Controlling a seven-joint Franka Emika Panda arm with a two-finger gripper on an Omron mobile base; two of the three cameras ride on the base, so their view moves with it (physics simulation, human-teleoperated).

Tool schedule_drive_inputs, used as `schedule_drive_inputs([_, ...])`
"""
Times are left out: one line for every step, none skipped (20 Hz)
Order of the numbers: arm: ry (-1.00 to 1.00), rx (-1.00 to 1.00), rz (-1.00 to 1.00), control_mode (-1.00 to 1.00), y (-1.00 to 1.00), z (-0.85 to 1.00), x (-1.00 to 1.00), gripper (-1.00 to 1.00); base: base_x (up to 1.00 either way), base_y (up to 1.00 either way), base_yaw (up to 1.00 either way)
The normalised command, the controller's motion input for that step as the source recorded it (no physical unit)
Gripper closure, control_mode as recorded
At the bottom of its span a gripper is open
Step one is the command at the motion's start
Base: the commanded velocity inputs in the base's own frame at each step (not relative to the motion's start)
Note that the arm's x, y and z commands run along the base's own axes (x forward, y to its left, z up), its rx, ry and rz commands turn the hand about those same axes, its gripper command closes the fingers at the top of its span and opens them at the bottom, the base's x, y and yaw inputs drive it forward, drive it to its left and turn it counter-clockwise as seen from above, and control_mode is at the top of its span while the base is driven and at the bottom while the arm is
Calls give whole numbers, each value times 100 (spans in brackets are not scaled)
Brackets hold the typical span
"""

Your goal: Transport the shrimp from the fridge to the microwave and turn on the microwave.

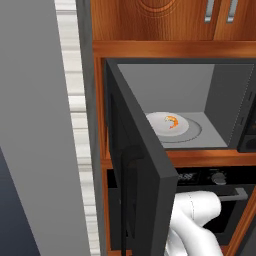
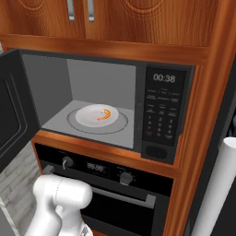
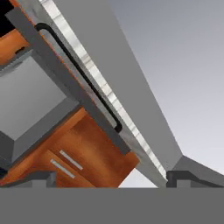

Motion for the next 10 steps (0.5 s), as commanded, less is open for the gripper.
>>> schedule_drive_inputs([-23,0,-23,-100,62,-54,-12,-100,0,0,0])
schedule_drive_inputs([-24,0,-22,-100,71,-50,-14,-100,0,0,0])
schedule_drive_inputs([-24,0,-21,-100,84,-51,-11,-100,0,0,0])
schedule_drive_inputs([-20,0,-21,-100,89,-46,-6,-100,0,0,0])
schedule_drive_inputs([-18,0,-21,-100,91,-46,-6,-100,0,0,0])
schedule_drive_inputs([-17,0,-20,-100,85,-52,-6,-100,0,0,0])
schedule_drive_inputs([-17,0,-20,-100,76,-54,-6,-100,0,0,0])
schedule_drive_inputs([-19,0,-20,-100,68,-61,-4,-100,0,0,0])
schedule_drive_inputs([-19,0,-21,-100,57,-71,0,-100,0,0,0])
schedule_drive_inputs([-18,0,-21,-100,51,-80,0,-100,0,0,0])
